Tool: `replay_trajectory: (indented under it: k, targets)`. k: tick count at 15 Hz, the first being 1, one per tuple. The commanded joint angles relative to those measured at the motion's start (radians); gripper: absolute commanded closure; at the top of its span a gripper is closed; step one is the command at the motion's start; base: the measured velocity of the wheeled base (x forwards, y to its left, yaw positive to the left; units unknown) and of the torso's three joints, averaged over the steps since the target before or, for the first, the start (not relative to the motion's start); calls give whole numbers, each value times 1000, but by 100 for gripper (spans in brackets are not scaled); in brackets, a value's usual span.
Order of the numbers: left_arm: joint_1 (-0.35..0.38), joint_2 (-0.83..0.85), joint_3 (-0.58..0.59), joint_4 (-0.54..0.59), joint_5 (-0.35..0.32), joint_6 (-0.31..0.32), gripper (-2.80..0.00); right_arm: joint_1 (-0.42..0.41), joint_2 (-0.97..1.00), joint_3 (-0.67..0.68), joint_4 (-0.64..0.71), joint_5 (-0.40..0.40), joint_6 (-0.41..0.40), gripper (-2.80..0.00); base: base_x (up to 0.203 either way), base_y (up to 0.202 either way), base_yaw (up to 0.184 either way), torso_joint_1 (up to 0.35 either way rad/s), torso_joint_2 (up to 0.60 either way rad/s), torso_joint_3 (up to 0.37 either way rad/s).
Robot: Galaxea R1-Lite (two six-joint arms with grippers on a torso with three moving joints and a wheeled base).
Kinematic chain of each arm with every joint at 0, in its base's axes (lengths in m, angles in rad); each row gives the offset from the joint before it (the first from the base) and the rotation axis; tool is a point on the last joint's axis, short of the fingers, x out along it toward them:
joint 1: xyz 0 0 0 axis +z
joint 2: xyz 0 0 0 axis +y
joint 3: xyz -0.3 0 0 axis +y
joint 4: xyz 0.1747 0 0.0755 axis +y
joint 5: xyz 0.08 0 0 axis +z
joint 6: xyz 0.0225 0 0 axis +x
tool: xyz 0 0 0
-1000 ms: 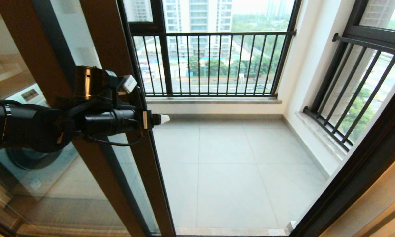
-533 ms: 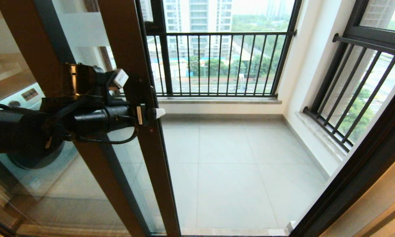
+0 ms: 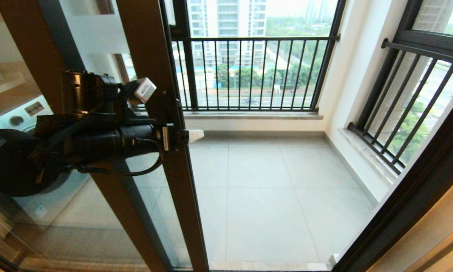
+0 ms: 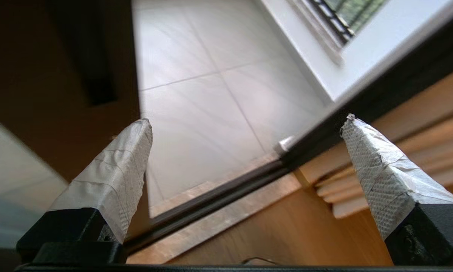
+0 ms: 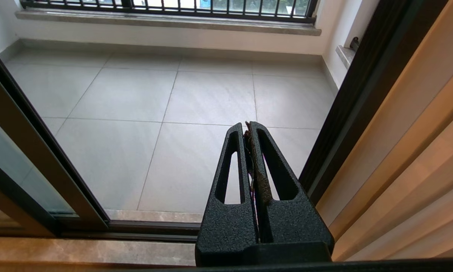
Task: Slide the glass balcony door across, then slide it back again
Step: Close the slid door
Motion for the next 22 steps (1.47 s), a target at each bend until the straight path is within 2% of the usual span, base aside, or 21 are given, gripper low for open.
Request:
replay_trajectory:
  k: [1,3,15,22]
  targets:
    - [-3,15,-22,-4,-24,1,-280,0,0,0,0,1,0,0,0,0,0,0,0,0]
    - [-4,45,-64,-14,-27,5,-280,0,0,0,0,1,-2,0,0,0,0,0,0,0]
    - [42,105,-107,-25,-11,41,-280,0,0,0,0,1,-2,0,0,0,0,0,0,0]
    - [46,140,-113,-102,-12,38,-280,0,0,0,0,1,-1,0,0,0,0,0,0,0]
